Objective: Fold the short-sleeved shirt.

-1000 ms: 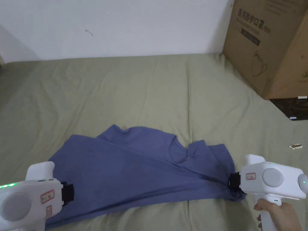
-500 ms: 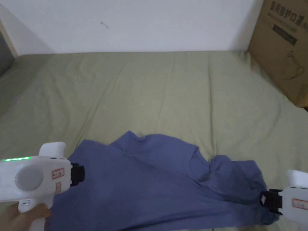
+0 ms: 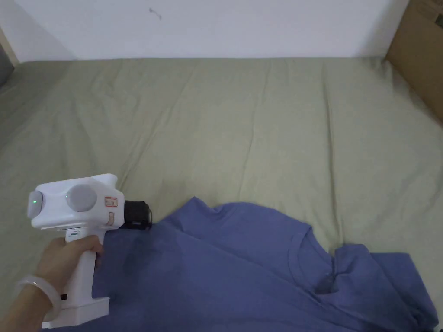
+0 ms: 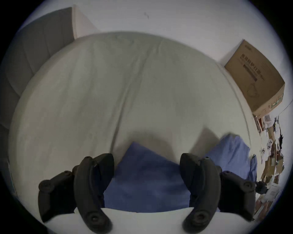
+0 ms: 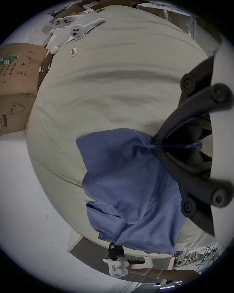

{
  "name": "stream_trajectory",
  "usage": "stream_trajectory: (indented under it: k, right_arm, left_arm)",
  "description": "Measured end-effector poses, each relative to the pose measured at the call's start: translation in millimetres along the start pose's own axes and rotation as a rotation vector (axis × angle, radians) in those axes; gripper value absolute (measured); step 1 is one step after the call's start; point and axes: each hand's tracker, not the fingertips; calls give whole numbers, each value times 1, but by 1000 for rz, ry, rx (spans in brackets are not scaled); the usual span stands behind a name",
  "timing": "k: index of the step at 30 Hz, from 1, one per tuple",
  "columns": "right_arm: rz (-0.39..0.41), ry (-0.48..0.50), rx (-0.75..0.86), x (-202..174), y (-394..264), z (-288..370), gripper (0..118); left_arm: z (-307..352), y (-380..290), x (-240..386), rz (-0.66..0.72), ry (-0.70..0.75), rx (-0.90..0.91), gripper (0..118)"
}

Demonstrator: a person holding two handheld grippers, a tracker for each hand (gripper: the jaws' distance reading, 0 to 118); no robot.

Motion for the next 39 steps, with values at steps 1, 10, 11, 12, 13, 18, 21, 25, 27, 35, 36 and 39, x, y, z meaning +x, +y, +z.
stream_trajectory:
  k: [1, 10, 11, 12, 13, 18, 21, 25, 27, 35, 36, 39]
  right_arm:
    - [6, 0, -2, 0, 0, 0, 2]
    - [73, -2, -2, -13, 1, 8, 2]
    - [79, -6, 4, -16, 2, 11, 2]
    - [79, 2, 13, -21, 5, 19, 2]
    - [78, 17, 24, -21, 7, 22, 2]
    - [30, 61, 126, -24, 27, 47, 2]
    - [42, 120, 209, -40, 51, 78, 2]
    - [33, 186, 326, -57, 85, 112, 2]
    - [28, 225, 374, -69, 107, 132, 2]
    - [140, 244, 538, -129, 226, 211, 2]
    - [145, 231, 561, -138, 241, 222, 2]
    - [129, 228, 612, -159, 291, 252, 2]
  left_arm:
    - [-4, -5, 2, -36, 43, 30, 84]
    - [37, -8, 3, -25, 50, 74, 2]
    - [47, -10, 5, -31, 53, 84, 2]
    - [57, -11, 6, -37, 56, 100, 2]
    - [68, -11, 7, -45, 59, 116, 2]
    - [152, -11, 11, -91, 92, 253, 2]
    - [208, -9, 15, -116, 133, 345, 2]
    - [290, -2, 21, -121, 183, 500, 2]
    - [326, 2, 23, -117, 218, 574, 2]
    - [429, 40, 35, -69, 292, 779, 2]
    - [438, 48, 35, -98, 305, 804, 2]
    - [459, 70, 40, -107, 391, 863, 2]
